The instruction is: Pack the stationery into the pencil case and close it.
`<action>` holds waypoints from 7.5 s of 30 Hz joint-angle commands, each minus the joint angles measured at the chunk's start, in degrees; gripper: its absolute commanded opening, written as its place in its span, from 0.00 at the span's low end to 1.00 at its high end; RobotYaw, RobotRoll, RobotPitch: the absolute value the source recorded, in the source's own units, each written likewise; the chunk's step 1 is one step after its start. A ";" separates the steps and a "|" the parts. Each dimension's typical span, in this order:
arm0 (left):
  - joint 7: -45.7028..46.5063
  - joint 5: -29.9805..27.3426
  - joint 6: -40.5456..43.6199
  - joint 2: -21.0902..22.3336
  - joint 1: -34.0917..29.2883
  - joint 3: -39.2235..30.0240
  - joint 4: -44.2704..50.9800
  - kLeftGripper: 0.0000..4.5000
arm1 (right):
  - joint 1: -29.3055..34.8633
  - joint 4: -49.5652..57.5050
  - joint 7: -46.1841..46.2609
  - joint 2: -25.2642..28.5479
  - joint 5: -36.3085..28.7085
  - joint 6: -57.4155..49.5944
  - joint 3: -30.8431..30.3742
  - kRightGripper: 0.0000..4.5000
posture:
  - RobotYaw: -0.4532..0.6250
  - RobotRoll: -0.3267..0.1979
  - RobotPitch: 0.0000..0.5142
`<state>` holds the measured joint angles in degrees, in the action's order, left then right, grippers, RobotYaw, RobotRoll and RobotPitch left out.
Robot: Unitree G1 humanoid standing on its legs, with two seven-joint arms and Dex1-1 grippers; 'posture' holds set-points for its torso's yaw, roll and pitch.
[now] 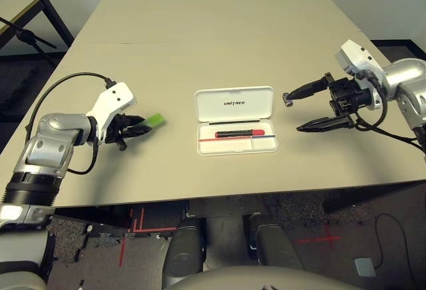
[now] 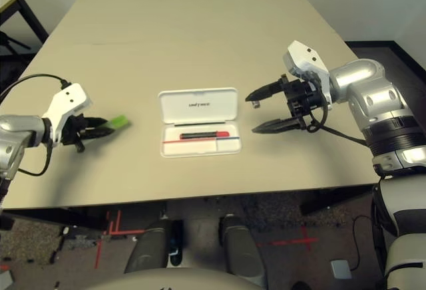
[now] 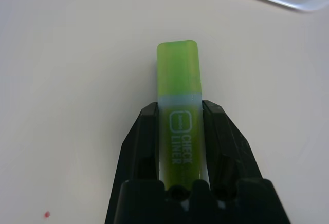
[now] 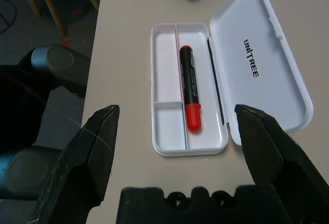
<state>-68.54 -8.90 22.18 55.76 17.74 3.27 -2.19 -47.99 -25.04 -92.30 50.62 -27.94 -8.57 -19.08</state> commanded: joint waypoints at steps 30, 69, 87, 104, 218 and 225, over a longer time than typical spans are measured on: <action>-3.90 3.70 -1.49 -16.31 17.00 18.04 6.80 0.24 | 2.95 2.77 -0.20 3.79 -2.22 -0.20 1.85 1.00 | 0.40 0.62 0.20; -4.34 2.94 -1.11 -22.50 18.08 17.09 -1.38 0.99 | 2.72 -1.17 10.43 2.43 12.34 -7.23 6.19 1.00 | 0.38 0.62 0.21; -14.83 -9.78 0.77 -8.77 13.71 5.05 0.74 0.99 | 1.13 -2.85 40.07 -9.56 19.77 -32.76 12.54 1.00 | 0.37 0.62 0.23; -16.62 -9.60 0.16 -7.37 15.43 5.28 -2.07 0.99 | -0.47 0.18 67.68 -26.84 19.45 -45.06 20.72 1.00 | 0.37 0.62 0.21; -8.32 -10.82 1.17 -8.65 13.73 1.82 -1.48 1.00 | -2.29 2.30 -0.20 -9.84 17.46 -3.19 -4.77 1.00 | 0.45 0.62 0.20; -2.50 -8.54 2.18 -10.89 19.55 1.44 -11.39 1.00 | -2.29 1.39 -0.20 -0.84 0.52 -4.21 -3.37 1.00 | 0.42 0.62 0.21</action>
<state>-72.42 -18.98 24.25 45.34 36.19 4.85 -10.69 -50.59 -23.82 -92.24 47.88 -22.41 -13.32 -23.46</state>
